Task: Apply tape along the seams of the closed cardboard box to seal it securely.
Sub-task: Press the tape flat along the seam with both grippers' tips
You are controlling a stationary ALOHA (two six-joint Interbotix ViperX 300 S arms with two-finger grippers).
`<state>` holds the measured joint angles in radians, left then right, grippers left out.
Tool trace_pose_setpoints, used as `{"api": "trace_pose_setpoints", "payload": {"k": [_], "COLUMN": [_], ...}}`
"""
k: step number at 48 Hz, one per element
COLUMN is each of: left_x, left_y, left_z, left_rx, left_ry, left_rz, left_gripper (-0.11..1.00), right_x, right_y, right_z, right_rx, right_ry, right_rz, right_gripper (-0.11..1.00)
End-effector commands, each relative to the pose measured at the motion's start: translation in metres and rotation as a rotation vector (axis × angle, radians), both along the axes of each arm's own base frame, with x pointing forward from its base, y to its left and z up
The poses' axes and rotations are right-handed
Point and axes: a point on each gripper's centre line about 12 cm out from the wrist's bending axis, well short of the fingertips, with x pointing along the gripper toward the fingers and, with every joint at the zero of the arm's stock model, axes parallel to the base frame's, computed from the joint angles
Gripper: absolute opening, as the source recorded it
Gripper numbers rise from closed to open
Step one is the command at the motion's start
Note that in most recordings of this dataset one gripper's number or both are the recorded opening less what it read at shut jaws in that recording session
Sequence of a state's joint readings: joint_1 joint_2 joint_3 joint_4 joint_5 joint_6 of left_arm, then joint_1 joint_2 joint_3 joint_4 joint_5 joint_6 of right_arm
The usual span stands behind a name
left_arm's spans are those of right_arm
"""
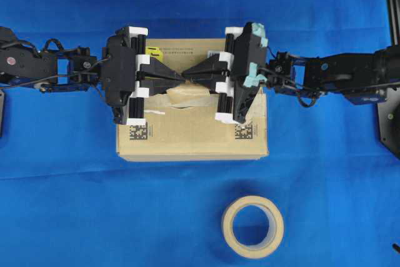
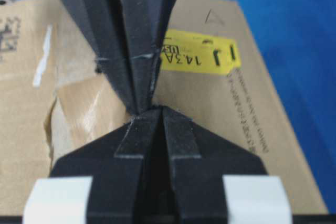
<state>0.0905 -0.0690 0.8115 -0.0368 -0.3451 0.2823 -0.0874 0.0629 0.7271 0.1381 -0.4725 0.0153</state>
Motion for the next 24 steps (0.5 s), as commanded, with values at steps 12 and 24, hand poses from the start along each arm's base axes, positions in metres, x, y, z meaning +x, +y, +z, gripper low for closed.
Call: {"api": "trace_pose_setpoints", "payload": {"k": [12, 24], "left_x": [0.003, -0.009], "left_y": [0.004, 0.003], "left_z": [-0.017, -0.026], "left_rx": [-0.067, -0.098], "left_ry": [0.033, 0.065], "left_rz": [0.038, 0.052], "left_gripper": [0.0, 0.0], "right_x": [0.0, -0.009], "right_y": [0.008, 0.009], "right_z": [-0.001, -0.008], "right_rx": [0.011, 0.024], "right_ry": [0.0, 0.024], "right_rz": [0.014, 0.006], "right_gripper": [-0.02, -0.02]}}
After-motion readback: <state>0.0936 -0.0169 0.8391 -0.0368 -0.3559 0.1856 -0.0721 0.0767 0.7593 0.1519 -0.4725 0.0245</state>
